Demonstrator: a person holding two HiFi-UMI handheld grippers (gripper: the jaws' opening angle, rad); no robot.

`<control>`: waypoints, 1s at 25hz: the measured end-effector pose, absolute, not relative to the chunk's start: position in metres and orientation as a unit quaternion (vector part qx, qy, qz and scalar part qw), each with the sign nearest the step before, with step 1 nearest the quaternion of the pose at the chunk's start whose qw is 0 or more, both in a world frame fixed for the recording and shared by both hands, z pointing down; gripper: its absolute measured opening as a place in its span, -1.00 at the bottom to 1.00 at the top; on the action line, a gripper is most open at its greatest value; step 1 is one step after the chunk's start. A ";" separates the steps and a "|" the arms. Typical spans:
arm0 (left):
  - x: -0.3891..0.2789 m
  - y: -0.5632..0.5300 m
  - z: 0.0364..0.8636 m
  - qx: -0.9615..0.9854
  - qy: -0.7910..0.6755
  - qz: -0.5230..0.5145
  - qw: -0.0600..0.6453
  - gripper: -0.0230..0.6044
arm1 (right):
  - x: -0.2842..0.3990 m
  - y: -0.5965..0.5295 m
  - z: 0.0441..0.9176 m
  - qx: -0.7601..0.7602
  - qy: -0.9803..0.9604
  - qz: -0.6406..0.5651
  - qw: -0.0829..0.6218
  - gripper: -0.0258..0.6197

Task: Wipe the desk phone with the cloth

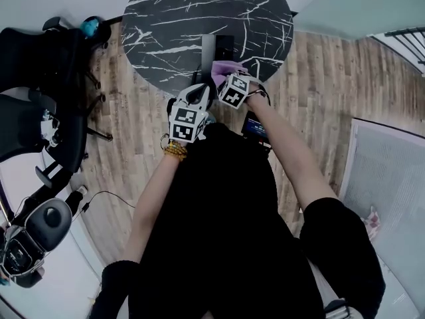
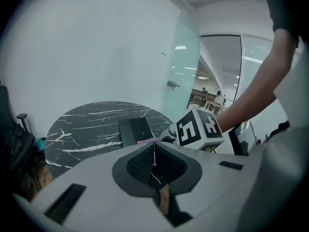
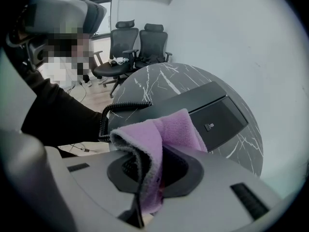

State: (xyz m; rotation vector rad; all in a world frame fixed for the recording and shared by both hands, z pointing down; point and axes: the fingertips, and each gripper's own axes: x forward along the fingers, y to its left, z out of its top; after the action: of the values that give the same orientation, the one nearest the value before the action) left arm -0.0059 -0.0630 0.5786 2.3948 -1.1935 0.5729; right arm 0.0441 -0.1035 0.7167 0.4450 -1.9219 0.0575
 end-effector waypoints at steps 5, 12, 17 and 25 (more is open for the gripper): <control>-0.011 -0.062 0.577 0.856 -0.429 0.205 0.202 -0.86 | 0.037 -0.092 0.721 0.165 -0.810 0.053 0.560 -0.74; -0.011 -0.059 0.577 0.858 -0.424 0.209 0.198 -0.86 | 0.037 -0.088 0.725 0.156 -0.805 0.044 0.571 -0.74; -0.010 -0.057 0.578 0.859 -0.424 0.209 0.196 -0.86 | 0.036 -0.086 0.725 0.156 -0.811 0.049 0.562 -0.73; -0.015 -0.047 0.569 0.851 -0.439 0.211 0.195 -0.86 | 0.031 -0.059 0.708 0.146 -0.842 0.281 0.436 -0.73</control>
State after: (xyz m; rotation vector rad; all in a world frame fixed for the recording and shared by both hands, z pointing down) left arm -0.0155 -0.0469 0.5685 2.3859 -1.2307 0.5913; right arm 0.0315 -0.0586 0.7084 0.3624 -2.0954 0.6989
